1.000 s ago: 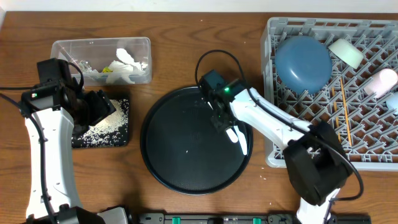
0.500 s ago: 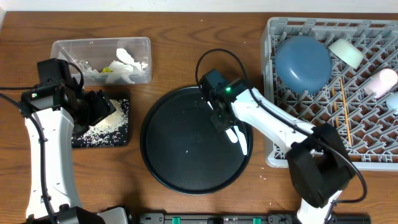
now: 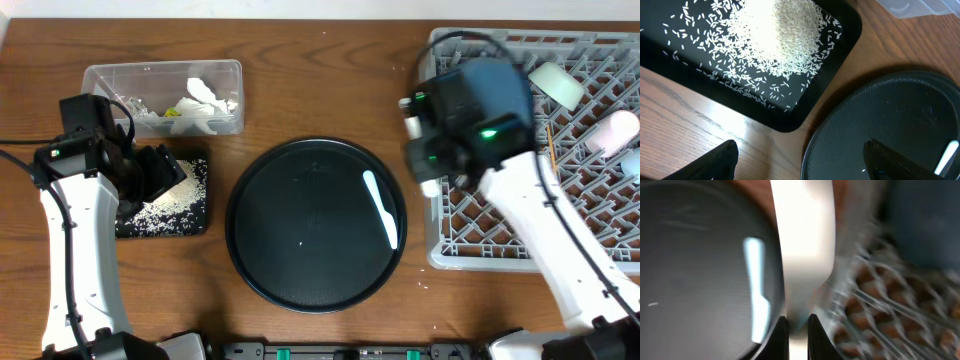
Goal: Sort waste into correct bins and load items into the dishwasher rack
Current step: 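Carry the white knife right and insert it into the rack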
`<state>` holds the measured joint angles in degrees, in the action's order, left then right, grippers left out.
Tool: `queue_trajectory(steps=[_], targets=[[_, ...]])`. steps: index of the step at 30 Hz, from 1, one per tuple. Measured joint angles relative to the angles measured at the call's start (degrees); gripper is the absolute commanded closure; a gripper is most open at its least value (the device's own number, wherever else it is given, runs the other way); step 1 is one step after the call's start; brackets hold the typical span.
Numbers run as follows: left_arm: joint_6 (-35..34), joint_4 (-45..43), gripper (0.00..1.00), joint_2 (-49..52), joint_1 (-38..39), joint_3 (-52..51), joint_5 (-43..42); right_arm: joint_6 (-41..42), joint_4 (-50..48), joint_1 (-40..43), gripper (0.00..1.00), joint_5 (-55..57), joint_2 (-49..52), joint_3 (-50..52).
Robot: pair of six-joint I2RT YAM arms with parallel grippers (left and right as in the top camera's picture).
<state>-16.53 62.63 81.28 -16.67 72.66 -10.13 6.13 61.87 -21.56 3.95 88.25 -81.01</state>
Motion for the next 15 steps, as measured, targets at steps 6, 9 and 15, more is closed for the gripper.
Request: queue_trajectory(steps=[6,9,15], targets=[[0.0,0.0,0.19,0.0,0.0,0.0,0.0,-0.1,3.2,10.2,0.99,3.6,-0.1,0.3],[0.0,0.0,0.18,0.0,0.0,0.0,0.0,-0.3,3.2,14.7,0.99,4.4,-0.1,1.5],[0.0,0.0,0.19,0.0,0.0,0.0,0.0,-0.5,2.1,21.3,0.98,5.1,-0.1,5.1]])
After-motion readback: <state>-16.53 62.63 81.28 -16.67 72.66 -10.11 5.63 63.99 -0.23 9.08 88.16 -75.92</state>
